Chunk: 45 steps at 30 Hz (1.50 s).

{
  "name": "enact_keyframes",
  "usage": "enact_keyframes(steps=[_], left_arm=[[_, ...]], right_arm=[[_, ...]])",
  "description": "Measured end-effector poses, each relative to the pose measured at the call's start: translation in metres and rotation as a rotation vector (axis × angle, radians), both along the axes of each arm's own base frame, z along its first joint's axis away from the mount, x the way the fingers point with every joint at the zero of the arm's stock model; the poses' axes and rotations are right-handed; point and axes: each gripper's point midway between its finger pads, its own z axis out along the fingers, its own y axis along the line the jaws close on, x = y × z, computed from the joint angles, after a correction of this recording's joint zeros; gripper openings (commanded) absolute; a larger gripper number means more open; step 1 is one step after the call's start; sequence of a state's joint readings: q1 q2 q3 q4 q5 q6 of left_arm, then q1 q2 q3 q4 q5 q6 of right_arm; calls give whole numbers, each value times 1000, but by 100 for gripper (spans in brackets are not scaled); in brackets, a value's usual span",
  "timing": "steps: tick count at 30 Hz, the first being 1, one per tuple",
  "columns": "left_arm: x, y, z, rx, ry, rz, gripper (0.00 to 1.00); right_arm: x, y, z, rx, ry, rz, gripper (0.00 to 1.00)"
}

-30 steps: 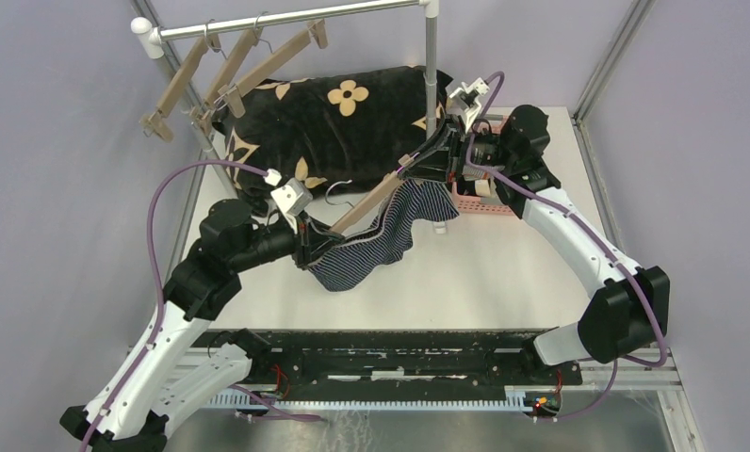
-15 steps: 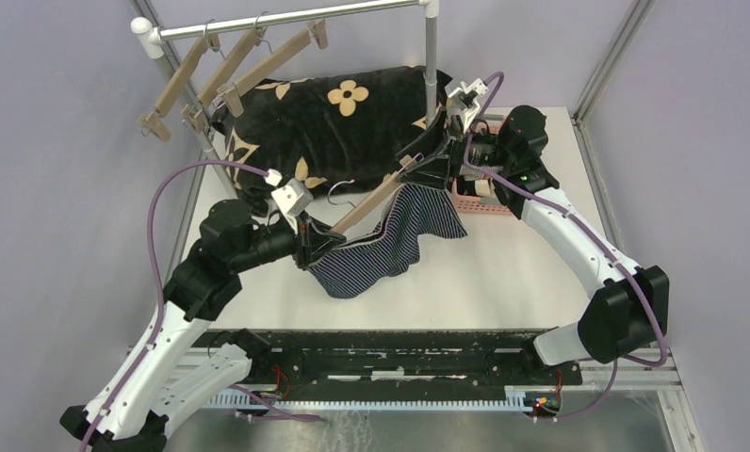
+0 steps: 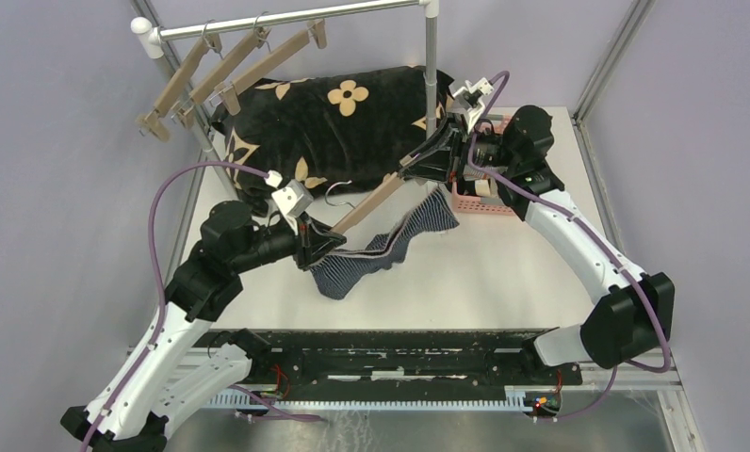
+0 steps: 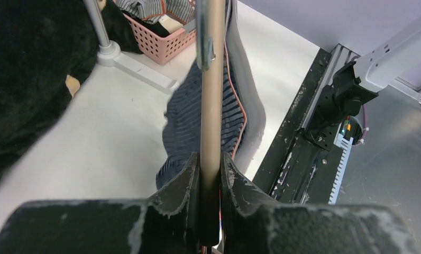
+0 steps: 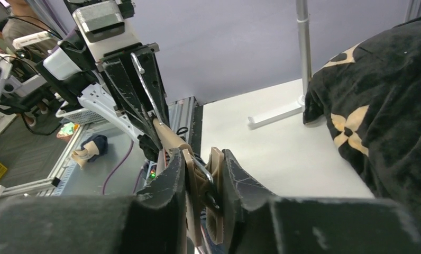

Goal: Remove the underwear clipped to the hanger

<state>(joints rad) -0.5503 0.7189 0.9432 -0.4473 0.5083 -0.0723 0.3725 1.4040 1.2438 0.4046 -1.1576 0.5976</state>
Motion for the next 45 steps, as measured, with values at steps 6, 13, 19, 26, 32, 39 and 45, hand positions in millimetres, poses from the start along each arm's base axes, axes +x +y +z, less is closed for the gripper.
enact_keyframes(steps=[6,13,19,26,32,39,45], left_arm=[[1,-1,1,-7,-10,-2,3],[2,-4,11,-77,-51,6,3],[7,-15,36,-204,-103,-16,3],[20,-34,37,-335,-68,-49,3],[25,-48,37,-420,-26,-100,3],[21,-55,53,-501,-29,-158,3],[17,-56,57,-539,-33,-185,3]], right_arm=[[1,-1,8,14,-17,-35,74],[-6,-9,20,53,-72,-114,83],[-7,-9,21,106,-74,-146,78],[-23,2,27,192,-73,-93,76],[-33,9,38,231,-113,-71,75],[-28,18,33,232,-105,-59,64],[-26,23,34,238,-101,-52,69]])
